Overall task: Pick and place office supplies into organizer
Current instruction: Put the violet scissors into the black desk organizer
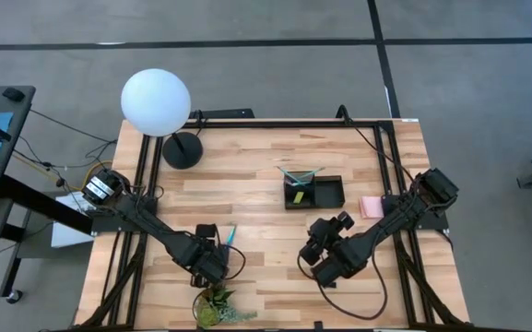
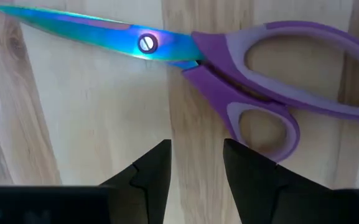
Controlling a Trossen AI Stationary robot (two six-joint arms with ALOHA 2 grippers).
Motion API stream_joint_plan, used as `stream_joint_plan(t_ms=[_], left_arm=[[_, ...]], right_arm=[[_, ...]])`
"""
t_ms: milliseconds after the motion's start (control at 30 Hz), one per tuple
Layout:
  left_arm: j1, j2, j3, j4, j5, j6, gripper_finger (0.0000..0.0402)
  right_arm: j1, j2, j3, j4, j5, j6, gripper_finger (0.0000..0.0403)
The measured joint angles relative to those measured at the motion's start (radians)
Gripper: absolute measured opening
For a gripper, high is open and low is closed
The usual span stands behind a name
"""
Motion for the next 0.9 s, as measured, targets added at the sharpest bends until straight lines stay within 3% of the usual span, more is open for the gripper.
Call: stream_joint_plan(t_ms=[267, 500, 700, 900], left_arm=[[0.019, -0.006, -0.094, 0.128, -0.045, -0.011, 0.0126], [0.045, -0.009, -0.109, 0.135, -0.058, -0.018, 0.0013], [0.112, -0.005, -0.047, 0.152, -0.104, 0.001, 0.0001], [0.138, -0.004, -0.047, 0.115, -0.021, 0.032, 0.0001]], right_arm=[[0.000, 0.000, 0.000, 0.000, 0.000, 0.000, 0.0234], [-0.001, 0.000, 0.000, -0.004, 0.001, -0.008, 0.0234], [-0.014, 0.000, 0.000, -0.011, 0.001, -0.009, 0.0234], [-0.016, 0.000, 0.000, -0.022, -0.017, -0.011, 0.0234]])
